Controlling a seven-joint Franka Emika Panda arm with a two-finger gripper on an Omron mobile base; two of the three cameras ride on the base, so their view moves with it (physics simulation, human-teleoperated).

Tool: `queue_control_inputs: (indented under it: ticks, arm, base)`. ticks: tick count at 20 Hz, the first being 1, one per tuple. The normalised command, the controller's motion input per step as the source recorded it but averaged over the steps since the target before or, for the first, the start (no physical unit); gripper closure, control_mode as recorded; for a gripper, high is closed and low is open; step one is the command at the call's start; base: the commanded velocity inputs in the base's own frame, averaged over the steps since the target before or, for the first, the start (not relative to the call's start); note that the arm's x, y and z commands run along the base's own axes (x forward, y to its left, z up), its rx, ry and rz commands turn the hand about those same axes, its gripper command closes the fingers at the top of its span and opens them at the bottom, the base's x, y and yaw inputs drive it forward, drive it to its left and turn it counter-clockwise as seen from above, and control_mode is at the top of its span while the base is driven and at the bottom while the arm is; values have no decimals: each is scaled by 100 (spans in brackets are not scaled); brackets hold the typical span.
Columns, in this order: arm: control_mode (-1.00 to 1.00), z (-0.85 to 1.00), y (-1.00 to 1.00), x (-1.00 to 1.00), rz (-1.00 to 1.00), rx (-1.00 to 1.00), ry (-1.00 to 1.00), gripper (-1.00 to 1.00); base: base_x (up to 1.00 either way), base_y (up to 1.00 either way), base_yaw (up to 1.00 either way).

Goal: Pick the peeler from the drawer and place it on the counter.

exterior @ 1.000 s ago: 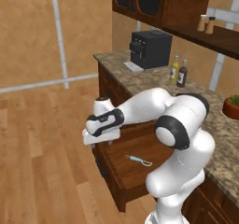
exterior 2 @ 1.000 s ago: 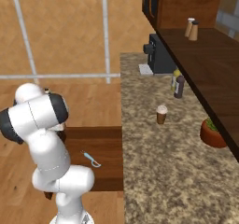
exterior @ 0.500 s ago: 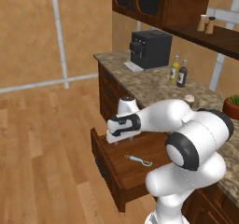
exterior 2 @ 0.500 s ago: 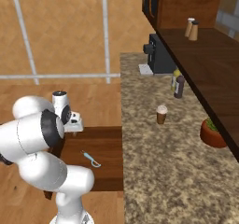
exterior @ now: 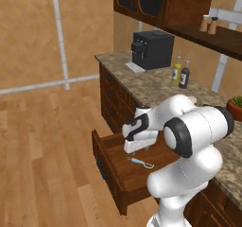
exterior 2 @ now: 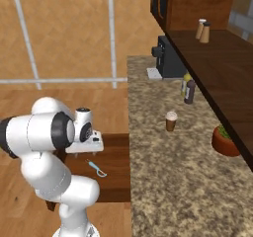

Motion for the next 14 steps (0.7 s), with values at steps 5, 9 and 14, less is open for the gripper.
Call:
queue_control_inputs:
  ticks: [5,9,14]
  arm:
    - [-100,-32,18,16,1,-9,6,-100]
    - [-100,-73,-21,27,3,-1,0,-100]
    - [-100,-63,-27,37,12,0,0,-100]
  base:
    - [0,0,0]
    - [0,0,0]
    - [0,0,0]
